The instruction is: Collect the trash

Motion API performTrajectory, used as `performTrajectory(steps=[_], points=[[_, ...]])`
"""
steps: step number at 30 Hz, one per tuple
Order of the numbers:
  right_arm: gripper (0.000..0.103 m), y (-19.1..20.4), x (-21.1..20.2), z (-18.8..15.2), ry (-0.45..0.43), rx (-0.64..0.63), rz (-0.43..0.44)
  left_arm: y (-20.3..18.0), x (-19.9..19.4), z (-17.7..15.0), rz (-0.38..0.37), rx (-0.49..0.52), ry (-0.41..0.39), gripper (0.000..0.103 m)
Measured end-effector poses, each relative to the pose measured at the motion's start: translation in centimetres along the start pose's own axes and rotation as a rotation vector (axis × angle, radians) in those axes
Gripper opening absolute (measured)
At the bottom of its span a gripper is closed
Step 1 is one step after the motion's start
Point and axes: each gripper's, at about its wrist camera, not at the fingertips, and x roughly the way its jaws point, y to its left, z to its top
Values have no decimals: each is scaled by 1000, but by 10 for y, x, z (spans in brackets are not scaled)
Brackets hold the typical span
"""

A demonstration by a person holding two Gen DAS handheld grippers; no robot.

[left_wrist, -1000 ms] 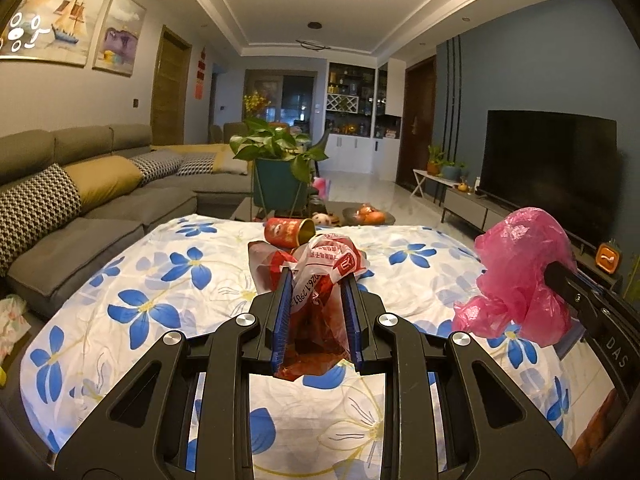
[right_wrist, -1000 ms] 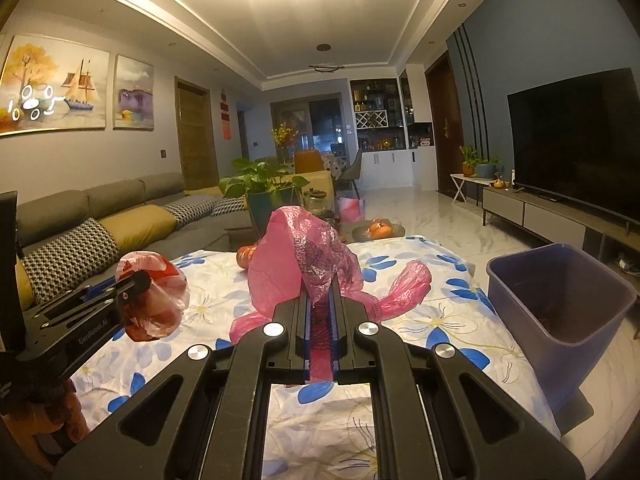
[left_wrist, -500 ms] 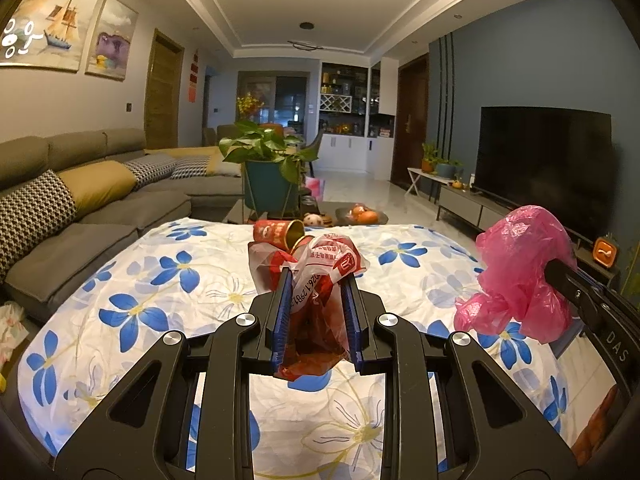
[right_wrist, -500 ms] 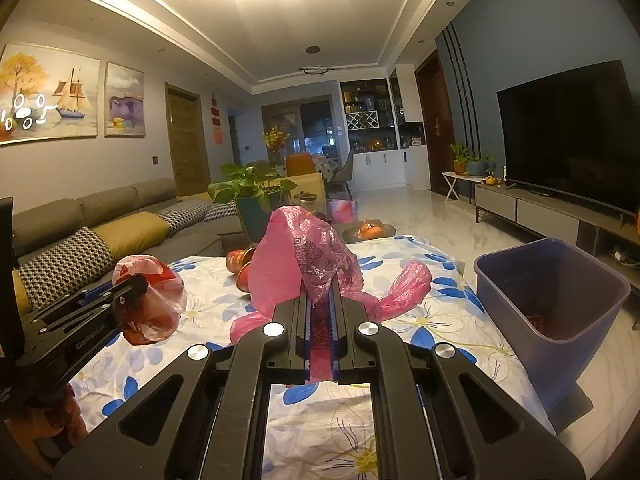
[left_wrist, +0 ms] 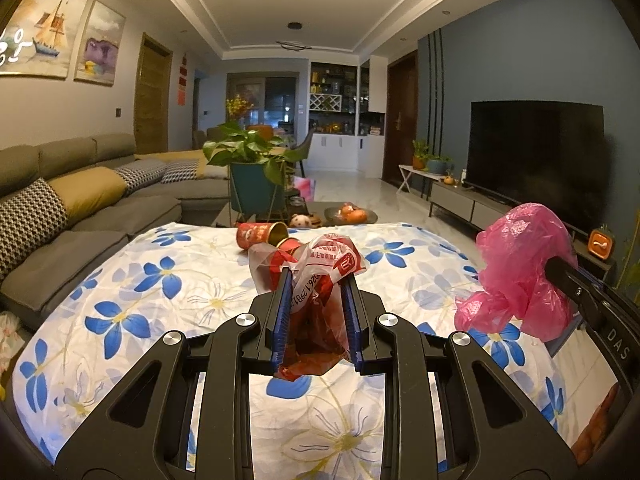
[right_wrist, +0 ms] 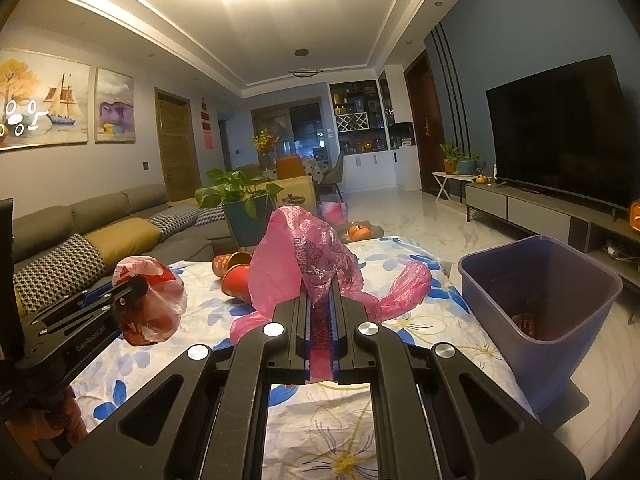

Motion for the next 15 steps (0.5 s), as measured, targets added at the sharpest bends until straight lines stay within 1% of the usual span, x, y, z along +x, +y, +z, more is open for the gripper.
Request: performTrajectory(steps=[7, 15], points=[[8, -7, -1, 2, -4, 17, -25, -16, 8, 3, -23, 20, -2, 24], [8, -25, -1, 5, -15, 33, -71, -42, 20, 7, -66, 52, -4, 24]])
